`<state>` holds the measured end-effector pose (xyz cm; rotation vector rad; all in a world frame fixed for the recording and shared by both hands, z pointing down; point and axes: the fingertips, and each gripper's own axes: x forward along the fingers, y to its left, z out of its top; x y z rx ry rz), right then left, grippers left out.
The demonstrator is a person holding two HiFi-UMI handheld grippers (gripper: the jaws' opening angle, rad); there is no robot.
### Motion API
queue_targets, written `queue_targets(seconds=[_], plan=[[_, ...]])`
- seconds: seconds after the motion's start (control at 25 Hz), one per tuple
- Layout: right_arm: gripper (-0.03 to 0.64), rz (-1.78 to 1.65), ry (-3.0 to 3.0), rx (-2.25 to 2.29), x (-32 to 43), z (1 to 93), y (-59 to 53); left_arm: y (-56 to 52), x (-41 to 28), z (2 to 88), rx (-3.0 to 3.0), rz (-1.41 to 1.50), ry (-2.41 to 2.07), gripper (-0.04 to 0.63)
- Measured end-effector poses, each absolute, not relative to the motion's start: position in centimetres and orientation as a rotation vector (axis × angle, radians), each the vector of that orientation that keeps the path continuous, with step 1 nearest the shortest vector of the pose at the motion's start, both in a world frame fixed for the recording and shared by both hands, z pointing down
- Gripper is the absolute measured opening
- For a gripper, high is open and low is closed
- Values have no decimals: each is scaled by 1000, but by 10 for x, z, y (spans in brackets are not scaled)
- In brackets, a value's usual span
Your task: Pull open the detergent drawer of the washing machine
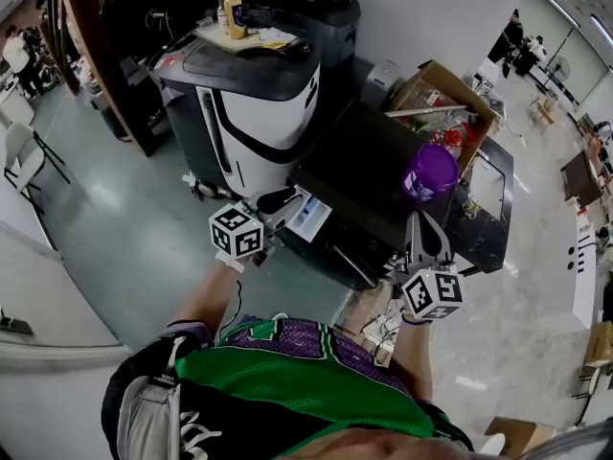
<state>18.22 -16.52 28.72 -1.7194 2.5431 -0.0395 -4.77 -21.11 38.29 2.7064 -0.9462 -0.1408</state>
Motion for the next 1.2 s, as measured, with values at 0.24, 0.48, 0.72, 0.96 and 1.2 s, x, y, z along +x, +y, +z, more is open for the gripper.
queue_targets(seconds=[0.24, 0.48, 0.72, 0.96, 1.2], plan=[[0, -11, 2558, -1639, 187, 274, -165, -192, -43, 315, 2772, -252, -1119, 67], [0, 17, 2570, -1550, 182, 255, -169, -175, -45, 270, 2824, -230, -1292, 43], [0, 40, 2585, -1476, 176, 241, -171, -165, -51, 256, 2814, -186, -1465, 24], [0, 46, 2590, -1486, 173, 240, -171, -157, -59, 251, 2779, -203, -1488, 15], [0, 51, 2604, -1479, 164, 240, -172, -151, -70, 244, 2779, -158, -1558, 15]])
